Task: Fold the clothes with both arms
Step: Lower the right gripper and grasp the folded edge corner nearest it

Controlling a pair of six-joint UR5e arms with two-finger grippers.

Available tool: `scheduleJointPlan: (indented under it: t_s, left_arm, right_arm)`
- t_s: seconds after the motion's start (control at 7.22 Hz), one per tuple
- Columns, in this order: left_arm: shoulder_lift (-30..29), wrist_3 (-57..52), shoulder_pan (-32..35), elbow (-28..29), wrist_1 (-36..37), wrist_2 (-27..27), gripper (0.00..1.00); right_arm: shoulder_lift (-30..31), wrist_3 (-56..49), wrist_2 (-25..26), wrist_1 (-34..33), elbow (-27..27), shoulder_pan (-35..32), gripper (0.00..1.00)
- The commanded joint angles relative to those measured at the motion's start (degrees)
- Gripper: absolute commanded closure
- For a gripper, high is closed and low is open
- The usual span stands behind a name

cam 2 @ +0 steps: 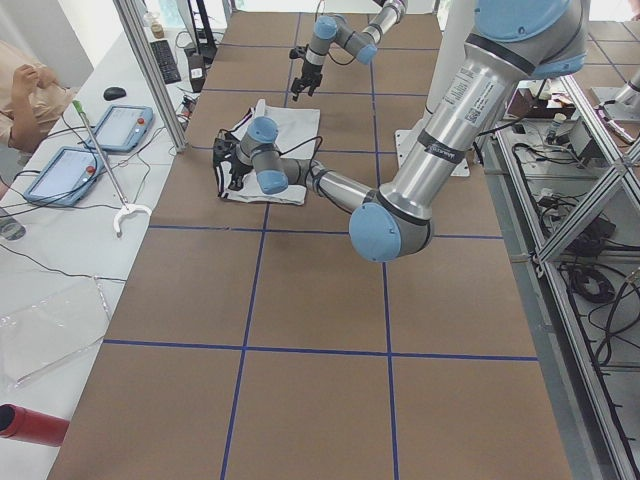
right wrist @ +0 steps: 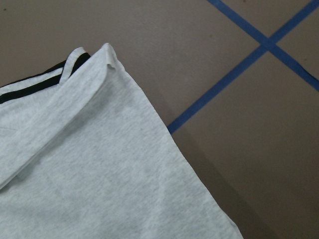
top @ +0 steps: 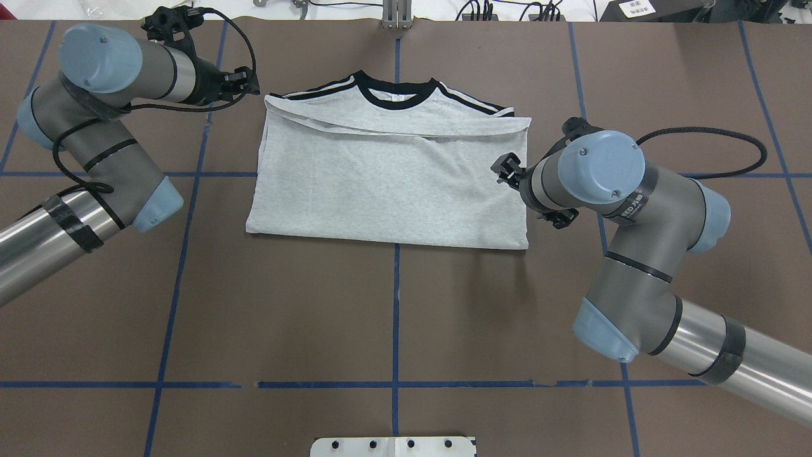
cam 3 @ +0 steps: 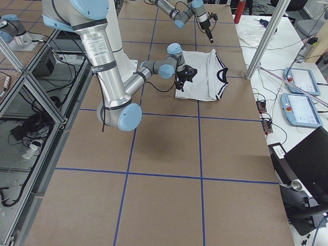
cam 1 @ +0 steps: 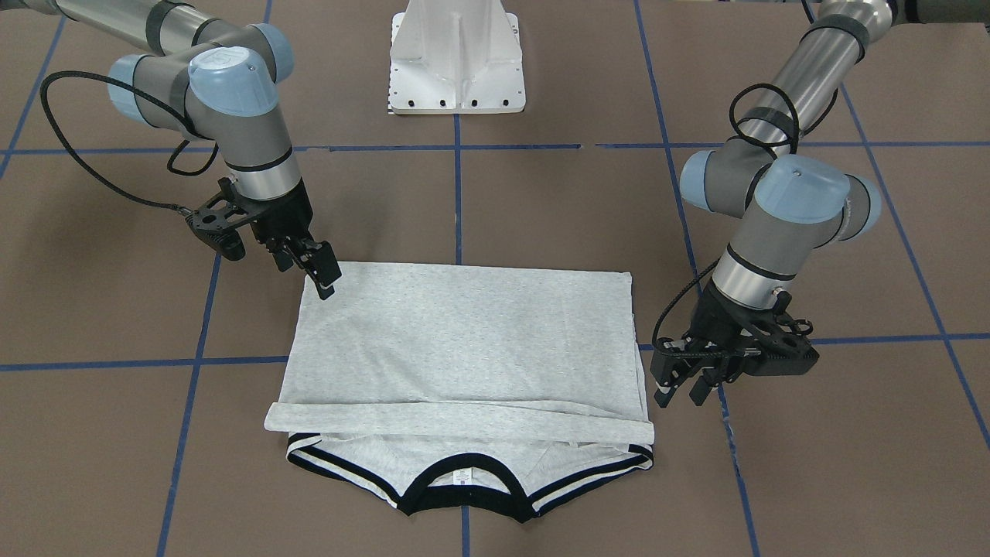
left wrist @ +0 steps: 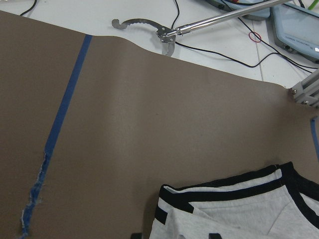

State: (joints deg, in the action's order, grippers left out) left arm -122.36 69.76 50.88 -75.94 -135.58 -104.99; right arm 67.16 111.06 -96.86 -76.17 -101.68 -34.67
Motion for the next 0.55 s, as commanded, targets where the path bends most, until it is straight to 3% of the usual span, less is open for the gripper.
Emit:
scheduleJointPlan:
  t_s: [0.0,0.28,0.42]
  left_arm:
    - [0.11,-0.15,0.27,-0.70,-0.13,-0.13,0.36]
    - [0.19,-0.32,0.71,-0.70,-0.13,-0.13,0.36]
    - [0.11,-0.24,0.80,-0.62,-0.13,-0.13,0.36]
  right_arm:
    - [2.44,4.68,-0.17,2.42,1.03,1.52,0.04]
    - [2.80,5.04,0.00,2.43,2.62,4.16,0.08]
    - [2.80,5.13,-0.08,2.34,2.36,4.43,0.22]
